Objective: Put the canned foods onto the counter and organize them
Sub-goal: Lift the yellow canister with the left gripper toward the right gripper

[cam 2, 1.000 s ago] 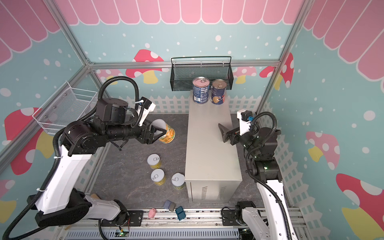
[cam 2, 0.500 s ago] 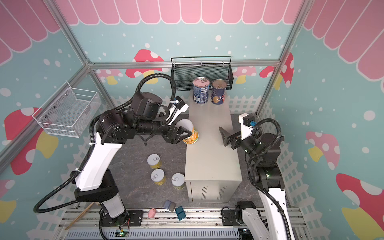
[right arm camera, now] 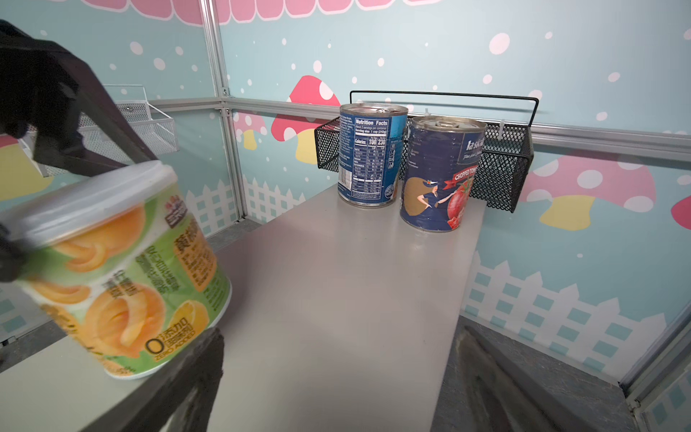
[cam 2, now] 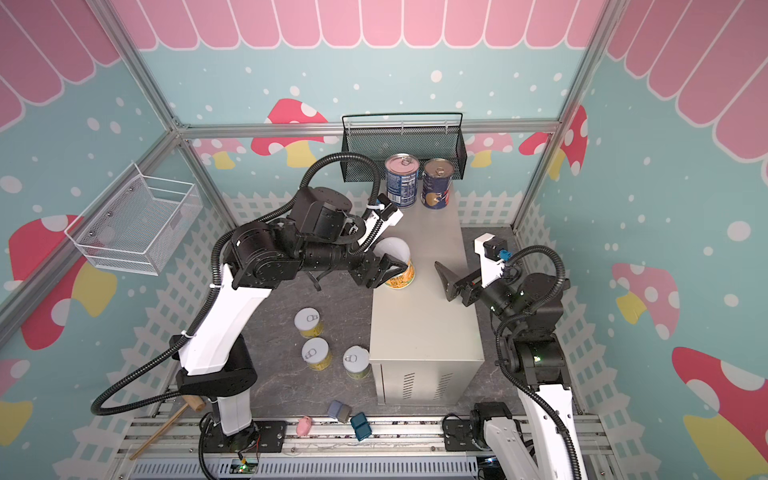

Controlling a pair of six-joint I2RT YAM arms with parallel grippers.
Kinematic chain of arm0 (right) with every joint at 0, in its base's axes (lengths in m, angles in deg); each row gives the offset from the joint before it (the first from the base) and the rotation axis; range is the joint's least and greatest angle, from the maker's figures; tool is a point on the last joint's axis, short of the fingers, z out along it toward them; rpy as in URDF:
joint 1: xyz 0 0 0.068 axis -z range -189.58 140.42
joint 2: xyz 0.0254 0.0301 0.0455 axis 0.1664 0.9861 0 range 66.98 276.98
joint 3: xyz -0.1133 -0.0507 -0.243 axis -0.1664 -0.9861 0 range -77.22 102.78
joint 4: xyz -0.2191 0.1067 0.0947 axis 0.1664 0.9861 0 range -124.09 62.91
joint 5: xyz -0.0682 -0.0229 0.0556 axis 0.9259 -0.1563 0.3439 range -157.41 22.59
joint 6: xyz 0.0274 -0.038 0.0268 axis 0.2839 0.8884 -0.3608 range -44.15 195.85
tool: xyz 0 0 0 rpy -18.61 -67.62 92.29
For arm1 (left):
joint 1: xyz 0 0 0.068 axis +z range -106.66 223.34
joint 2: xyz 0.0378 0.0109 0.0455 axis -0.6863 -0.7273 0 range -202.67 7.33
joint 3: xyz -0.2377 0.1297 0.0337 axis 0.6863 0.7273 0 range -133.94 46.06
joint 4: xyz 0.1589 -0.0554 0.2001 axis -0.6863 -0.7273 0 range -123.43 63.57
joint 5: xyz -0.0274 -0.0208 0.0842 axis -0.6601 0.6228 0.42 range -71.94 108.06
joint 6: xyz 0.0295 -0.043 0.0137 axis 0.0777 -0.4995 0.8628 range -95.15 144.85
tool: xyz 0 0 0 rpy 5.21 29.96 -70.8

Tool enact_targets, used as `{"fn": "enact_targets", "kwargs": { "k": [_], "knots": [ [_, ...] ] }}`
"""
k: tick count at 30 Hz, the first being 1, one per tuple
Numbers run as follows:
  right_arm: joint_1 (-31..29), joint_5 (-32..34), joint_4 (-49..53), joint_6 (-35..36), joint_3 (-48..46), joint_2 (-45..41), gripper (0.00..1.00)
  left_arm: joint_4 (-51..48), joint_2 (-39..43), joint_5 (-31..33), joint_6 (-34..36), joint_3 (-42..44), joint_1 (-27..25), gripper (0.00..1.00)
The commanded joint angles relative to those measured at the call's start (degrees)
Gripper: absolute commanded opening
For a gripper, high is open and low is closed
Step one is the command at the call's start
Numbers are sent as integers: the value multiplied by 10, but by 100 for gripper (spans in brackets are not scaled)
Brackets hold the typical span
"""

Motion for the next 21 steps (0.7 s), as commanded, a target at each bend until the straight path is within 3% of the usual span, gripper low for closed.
{"fn": "enact_targets", "kwargs": {
  "k": [1, 9, 17, 21],
  "knots": [
    [-1, -35, 1, 27, -6, -21, 99, 42, -16, -5, 8, -10, -1, 31],
    [-1, -104, -12, 37, -12, -44, 99, 87, -39, -7, 1, -4, -1, 37],
    [-2, -145, -31, 19, -3, -20, 99, 107, -31, -8, -13, 4, 2, 67],
    [-2, -166, -47, 5, 2, -5, 99, 136, 7, -13, -22, 47, 12, 78]
  ]
}}
